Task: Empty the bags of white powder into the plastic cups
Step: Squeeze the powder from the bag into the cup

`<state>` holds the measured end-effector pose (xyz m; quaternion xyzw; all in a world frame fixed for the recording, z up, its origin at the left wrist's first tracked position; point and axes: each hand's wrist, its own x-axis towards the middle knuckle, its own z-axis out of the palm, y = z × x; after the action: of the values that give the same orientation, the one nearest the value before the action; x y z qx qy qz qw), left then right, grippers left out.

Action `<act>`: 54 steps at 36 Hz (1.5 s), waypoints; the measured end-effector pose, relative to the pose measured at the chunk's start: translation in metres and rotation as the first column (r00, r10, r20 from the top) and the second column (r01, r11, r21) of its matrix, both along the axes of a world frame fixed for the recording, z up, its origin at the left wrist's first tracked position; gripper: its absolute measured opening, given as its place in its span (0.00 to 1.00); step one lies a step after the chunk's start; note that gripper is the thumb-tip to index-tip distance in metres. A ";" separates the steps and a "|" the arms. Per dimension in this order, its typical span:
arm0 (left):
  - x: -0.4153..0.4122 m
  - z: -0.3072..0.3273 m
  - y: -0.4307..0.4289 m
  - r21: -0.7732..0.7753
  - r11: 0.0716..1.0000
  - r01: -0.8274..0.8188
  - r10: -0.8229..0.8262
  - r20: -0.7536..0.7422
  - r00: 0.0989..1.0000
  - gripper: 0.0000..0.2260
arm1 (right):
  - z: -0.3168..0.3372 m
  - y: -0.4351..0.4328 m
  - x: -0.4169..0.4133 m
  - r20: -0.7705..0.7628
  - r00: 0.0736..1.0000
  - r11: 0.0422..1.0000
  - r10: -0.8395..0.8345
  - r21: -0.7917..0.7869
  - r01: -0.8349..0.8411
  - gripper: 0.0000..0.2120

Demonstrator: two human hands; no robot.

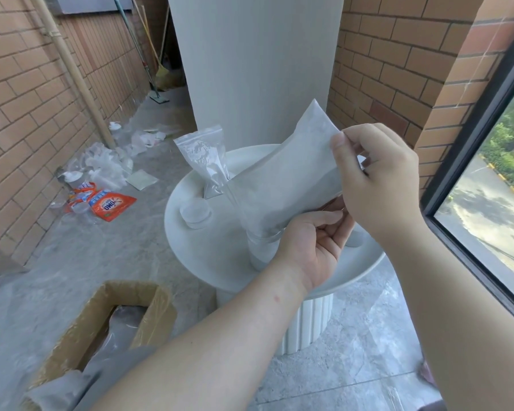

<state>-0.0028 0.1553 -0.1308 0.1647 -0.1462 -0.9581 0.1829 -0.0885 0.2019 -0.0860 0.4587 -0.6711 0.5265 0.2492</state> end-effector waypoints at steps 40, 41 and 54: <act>0.001 0.004 0.004 -0.030 1.000 -0.006 0.007 0.030 1.000 0.18 | 0.000 0.000 0.003 -0.068 0.997 0.999 -0.045 -0.033 0.043 0.12; 0.001 0.005 0.004 -0.030 1.000 -0.006 0.007 0.031 1.000 0.18 | 0.000 0.000 0.003 -0.061 0.997 0.999 -0.037 -0.025 0.036 0.12; 0.002 0.005 0.003 0.000 1.000 -0.002 0.002 0.051 0.999 0.17 | 0.001 0.000 0.004 -0.043 0.999 0.999 -0.029 -0.027 0.028 0.12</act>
<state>-0.0008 0.1587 -0.1255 0.1893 -0.1505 -0.9535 0.1799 -0.0849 0.2018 -0.0855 0.4571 -0.6648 0.5218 0.2772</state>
